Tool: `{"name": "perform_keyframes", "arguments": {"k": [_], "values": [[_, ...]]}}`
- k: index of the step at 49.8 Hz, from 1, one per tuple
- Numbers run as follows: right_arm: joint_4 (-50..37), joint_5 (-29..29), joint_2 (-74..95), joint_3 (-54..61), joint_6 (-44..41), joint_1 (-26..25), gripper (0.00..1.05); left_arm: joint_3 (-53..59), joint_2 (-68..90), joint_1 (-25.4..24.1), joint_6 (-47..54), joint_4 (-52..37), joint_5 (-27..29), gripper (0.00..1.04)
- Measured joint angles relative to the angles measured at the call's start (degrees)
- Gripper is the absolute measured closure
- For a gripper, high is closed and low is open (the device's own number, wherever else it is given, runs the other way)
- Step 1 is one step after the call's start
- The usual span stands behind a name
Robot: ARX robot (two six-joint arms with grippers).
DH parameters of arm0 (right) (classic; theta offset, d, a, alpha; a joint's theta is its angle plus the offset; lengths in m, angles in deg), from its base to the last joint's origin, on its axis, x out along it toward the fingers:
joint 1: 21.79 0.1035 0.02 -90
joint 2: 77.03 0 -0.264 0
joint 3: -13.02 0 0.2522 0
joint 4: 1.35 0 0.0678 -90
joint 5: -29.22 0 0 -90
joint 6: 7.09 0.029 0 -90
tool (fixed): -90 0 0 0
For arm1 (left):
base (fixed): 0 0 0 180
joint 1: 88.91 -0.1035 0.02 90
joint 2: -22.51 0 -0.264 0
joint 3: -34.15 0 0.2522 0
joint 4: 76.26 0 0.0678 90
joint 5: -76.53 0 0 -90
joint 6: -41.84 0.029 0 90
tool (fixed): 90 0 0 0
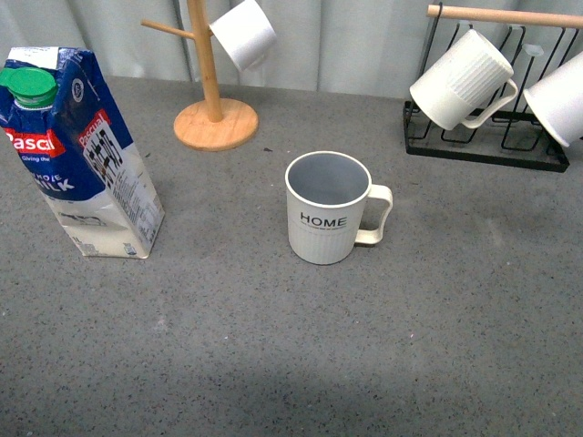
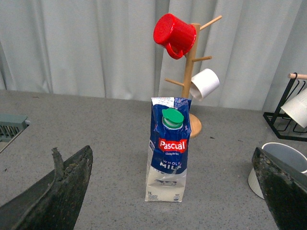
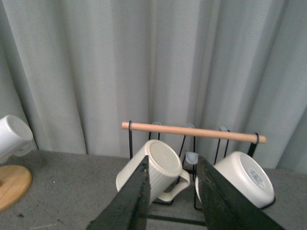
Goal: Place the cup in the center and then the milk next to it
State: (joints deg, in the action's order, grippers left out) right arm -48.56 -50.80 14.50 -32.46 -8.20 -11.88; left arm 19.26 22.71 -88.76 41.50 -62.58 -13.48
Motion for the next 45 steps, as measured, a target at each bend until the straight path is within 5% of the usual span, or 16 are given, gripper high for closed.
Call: {"name": "perform_keyframes", "arguments": {"k": [6, 25, 45], "values": [[-0.63, -2.01, -5.6, 8.7, 0.11, -1.92, 1.04, 0.0, 0.0, 0.0, -0.02, 0.0, 0.0, 0.06], [-1.97, -5.49, -17.81, 22.47, 0.33, -5.42, 1.04, 0.0, 0.0, 0.0, 0.0, 0.0, 0.0, 0.06], [13.25, -9.73, -41.13, 29.75, 0.44, -9.77, 1.04, 0.0, 0.0, 0.0, 0.0, 0.0, 0.0, 0.06]]}}
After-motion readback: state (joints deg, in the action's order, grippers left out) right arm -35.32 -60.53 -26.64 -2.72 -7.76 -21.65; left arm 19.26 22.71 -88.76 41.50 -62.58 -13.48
